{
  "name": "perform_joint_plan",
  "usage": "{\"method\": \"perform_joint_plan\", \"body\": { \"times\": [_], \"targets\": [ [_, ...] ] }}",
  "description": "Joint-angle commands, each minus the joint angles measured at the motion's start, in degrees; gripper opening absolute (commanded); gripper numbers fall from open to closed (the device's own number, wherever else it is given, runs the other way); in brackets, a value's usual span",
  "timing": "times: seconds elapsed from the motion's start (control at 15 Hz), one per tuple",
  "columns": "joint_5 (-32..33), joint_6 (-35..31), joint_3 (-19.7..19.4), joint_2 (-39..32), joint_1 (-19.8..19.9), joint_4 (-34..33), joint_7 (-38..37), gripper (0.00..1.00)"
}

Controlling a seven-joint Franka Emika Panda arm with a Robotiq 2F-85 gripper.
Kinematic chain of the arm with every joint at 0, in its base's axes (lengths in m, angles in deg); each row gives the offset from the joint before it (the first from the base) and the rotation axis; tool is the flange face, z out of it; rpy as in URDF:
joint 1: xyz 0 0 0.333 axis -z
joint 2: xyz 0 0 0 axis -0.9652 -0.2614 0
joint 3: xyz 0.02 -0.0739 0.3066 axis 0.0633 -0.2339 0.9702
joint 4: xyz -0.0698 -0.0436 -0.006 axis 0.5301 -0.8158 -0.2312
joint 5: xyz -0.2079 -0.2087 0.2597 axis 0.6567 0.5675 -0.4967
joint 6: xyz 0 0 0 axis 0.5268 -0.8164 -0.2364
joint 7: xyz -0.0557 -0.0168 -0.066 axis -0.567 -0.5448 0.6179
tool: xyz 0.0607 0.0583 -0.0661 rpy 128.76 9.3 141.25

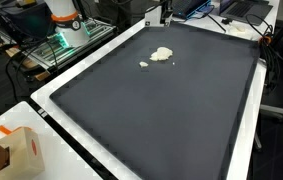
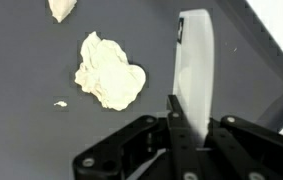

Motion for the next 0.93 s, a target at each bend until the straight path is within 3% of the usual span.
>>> {"method": "perform_joint_plan", "body": {
  "times": [0.0,0.2,0.27,0.6,0.87],
  "targets": [
    [4.7,-1.5,0.5,1.4,-0.8,1.2,-4.4,0.01],
    [7.0,-2.3,0.7,1.6,-1.1,1.3,-6.5,0.01],
    [4.8,-1.1,0.7,0.3,-0.6,-0.1,-4.2,0.04],
    [5.4,-1.2,0.7,0.5,-0.8,-0.1,-5.0,0.04],
    [7.4,-3.0,0.7,-1.7,-0.7,-0.3,-1.5,0.01]
  ]
}}
